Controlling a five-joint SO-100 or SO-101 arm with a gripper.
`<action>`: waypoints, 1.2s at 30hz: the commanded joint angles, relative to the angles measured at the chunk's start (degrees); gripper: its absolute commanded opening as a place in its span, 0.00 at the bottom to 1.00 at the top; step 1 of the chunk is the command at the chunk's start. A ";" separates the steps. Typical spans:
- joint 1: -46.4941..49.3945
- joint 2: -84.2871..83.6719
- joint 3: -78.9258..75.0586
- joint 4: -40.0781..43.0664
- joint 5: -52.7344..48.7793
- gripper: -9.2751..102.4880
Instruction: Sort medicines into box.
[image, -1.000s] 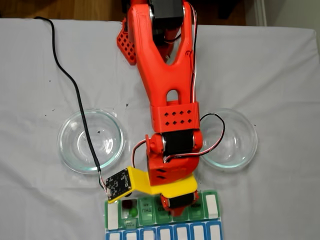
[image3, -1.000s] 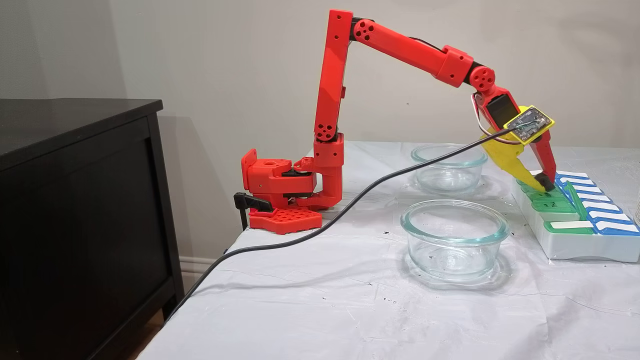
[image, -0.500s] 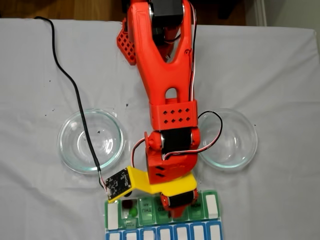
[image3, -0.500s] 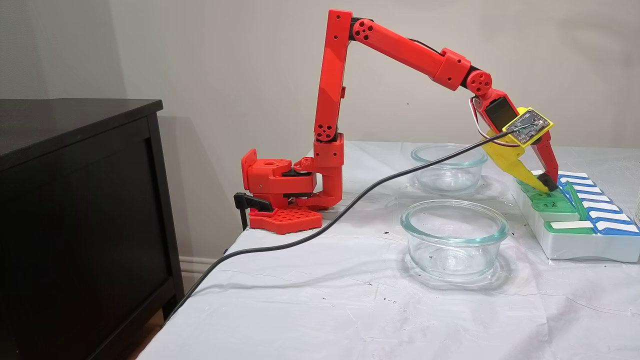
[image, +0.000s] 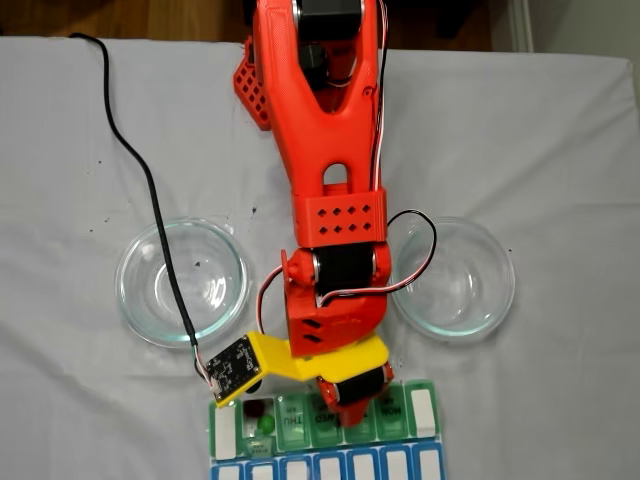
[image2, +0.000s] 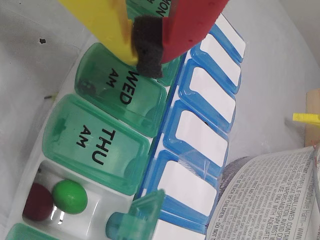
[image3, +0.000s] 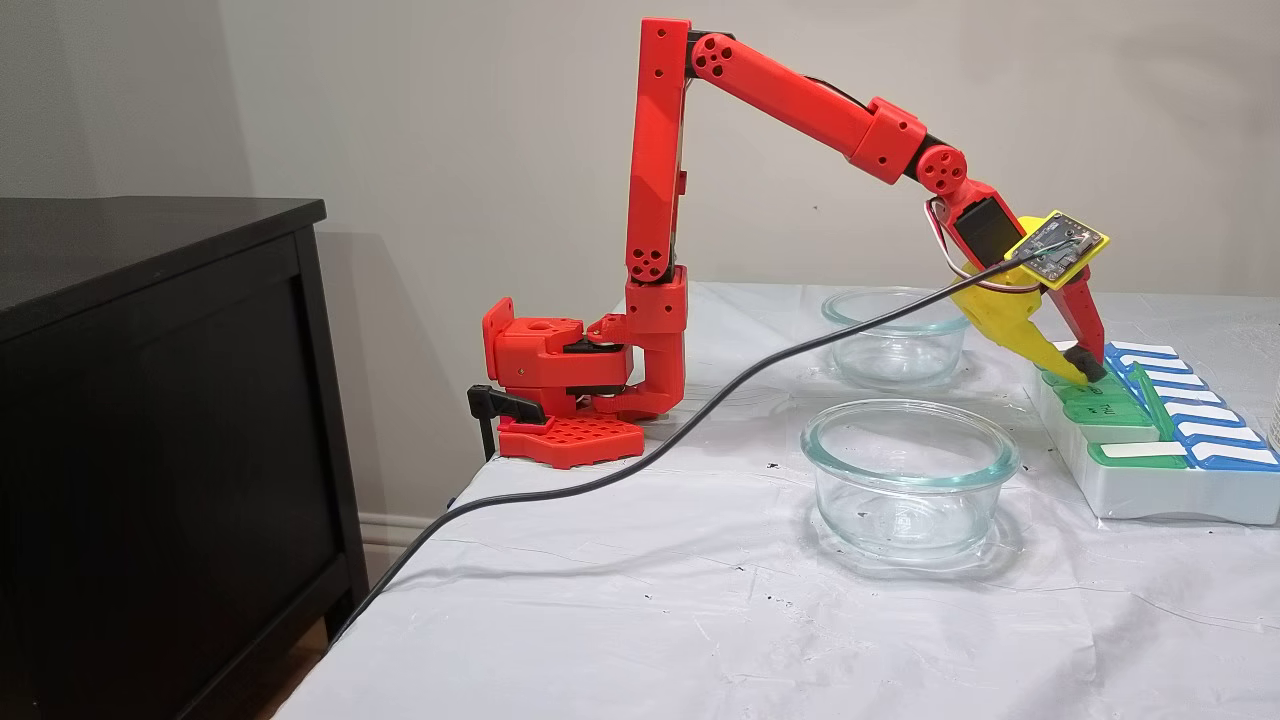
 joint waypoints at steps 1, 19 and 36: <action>3.69 3.69 2.81 -2.20 -1.14 0.08; 5.01 3.16 6.15 -6.42 -2.64 0.08; 10.37 26.02 7.91 -10.90 -1.32 0.08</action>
